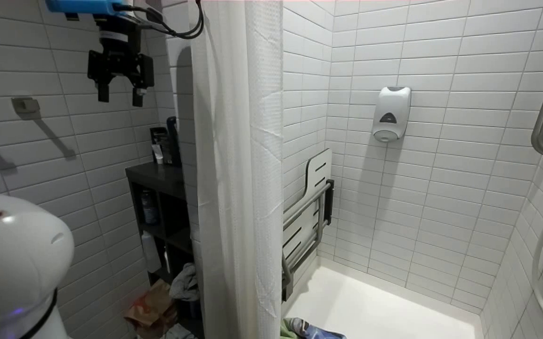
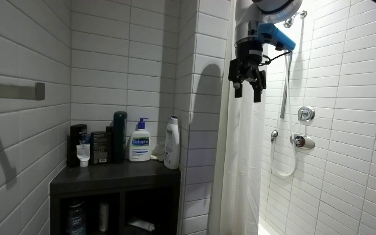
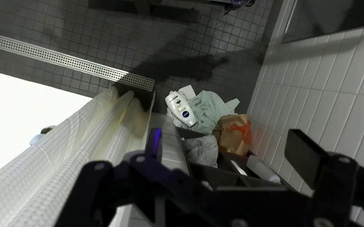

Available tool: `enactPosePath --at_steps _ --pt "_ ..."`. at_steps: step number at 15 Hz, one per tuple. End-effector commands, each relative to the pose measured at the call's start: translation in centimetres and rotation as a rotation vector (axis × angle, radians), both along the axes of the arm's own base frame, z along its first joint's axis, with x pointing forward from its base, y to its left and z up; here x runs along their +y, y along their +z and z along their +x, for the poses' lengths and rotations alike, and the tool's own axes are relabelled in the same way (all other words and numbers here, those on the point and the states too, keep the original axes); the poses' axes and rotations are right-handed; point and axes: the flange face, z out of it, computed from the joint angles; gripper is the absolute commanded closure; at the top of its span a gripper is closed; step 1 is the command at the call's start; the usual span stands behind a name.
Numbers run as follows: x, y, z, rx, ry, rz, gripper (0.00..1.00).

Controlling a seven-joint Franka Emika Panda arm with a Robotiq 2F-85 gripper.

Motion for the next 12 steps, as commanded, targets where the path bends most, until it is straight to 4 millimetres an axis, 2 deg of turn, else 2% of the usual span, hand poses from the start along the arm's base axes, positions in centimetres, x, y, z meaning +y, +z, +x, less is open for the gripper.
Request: enactPosePath --at_steps 1,4,10,12 --pt "0.4 -1.0 -0.4 -0.022 0.077 0.024 0.00" --pt "-0.2 -1.7 -0.5 -0.065 0.088 0.070 0.00" --pt "-2.8 -2.3 -1.3 -0.226 0.119 0.186 0.00" --pt "-4.3 -2.0 -1.9 -0.232 0.149 0.165 0.00"
